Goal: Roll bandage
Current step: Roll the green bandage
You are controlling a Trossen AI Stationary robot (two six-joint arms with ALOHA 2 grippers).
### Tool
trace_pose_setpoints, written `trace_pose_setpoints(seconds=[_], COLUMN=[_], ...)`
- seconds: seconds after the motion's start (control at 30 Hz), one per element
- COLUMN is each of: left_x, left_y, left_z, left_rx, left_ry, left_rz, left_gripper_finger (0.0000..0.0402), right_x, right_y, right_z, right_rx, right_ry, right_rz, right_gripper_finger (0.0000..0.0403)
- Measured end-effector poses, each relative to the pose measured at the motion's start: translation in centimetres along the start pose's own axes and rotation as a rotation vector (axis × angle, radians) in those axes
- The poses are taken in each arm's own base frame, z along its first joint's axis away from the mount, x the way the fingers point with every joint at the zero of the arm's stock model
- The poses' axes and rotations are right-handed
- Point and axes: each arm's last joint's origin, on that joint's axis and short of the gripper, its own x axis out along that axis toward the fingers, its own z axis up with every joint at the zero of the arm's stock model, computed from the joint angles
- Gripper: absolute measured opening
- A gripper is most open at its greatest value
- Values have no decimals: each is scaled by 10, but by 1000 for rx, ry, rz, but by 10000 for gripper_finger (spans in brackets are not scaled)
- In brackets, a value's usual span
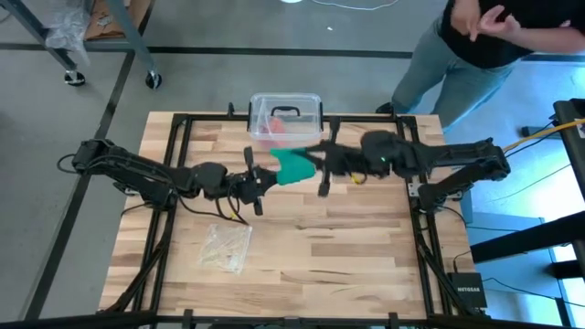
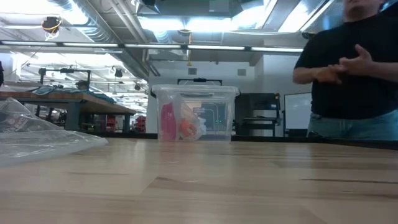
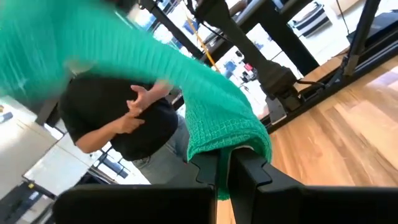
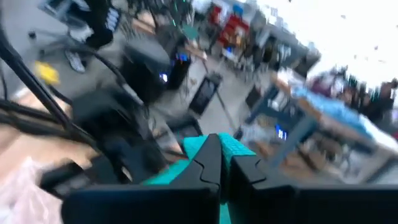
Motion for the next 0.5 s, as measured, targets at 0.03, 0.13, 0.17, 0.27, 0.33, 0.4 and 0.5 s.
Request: trace_pose_setpoints(seconds=[0.03, 0.13, 0.17, 0.27, 0.33, 0.4, 0.5], left_x=[0, -1, -1, -1, -1, -1, -1], left_y=[-1, -2, -2, -2, -2, -2, -3], left_z=[1, 1, 1, 1, 1, 1, 1], left_rx=[5, 15, 17, 20, 23, 24, 31], left_ry=[-4, -7, -4, 3, 2, 2, 3], left_rz=[-3, -6, -5, 0, 0, -2, -3], left_gripper_finger=[8, 8, 8, 8, 8, 8, 8], right_x=[2, 8, 9, 16, 23, 29, 36], right_y=[-5, -19, -22, -28, -28, -28, -26], right_z=[-5, -20, -25, -37, -47, -56, -66], right_rx=[22, 97, 117, 177, 193, 204, 227], right_ry=[25, 97, 123, 177, 225, 275, 327], right_rz=[2, 12, 19, 42, 46, 48, 55], right_gripper_finger=[6, 6, 7, 10, 16, 26, 58])
